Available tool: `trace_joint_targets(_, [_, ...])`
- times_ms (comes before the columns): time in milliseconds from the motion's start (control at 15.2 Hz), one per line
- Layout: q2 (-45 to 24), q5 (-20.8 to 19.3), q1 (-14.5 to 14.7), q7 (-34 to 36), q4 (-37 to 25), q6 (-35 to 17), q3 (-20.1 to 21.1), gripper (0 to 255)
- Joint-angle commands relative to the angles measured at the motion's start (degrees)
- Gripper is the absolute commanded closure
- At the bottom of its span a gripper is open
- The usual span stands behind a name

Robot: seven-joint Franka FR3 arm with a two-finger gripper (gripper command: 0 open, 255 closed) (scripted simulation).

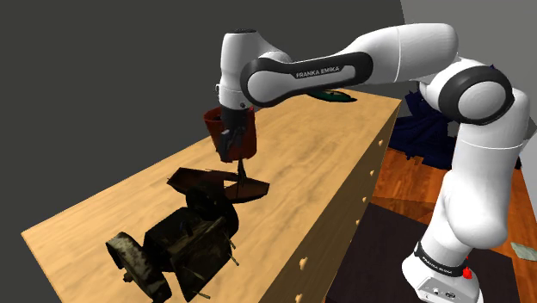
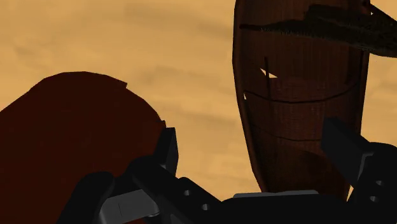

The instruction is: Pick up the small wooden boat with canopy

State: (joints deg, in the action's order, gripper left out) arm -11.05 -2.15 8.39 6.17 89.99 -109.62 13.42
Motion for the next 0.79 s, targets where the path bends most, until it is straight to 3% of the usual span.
trace_joint_targets(0, [-5.3,-2.0,1.3,1.0,-6.2,1.3,0.3,0])
trace_joint_targets(264, [-16.2,-5.6,4.8,2.3,-20.9,5.2,0.5,0])
trace_joint_targets(330, [-17.2,-5.8,5.2,2.3,-22.2,5.6,0.4,0])
trace_joint_targets(726, [-16.6,-5.8,4.8,2.6,-16.7,0.7,0.3,0])
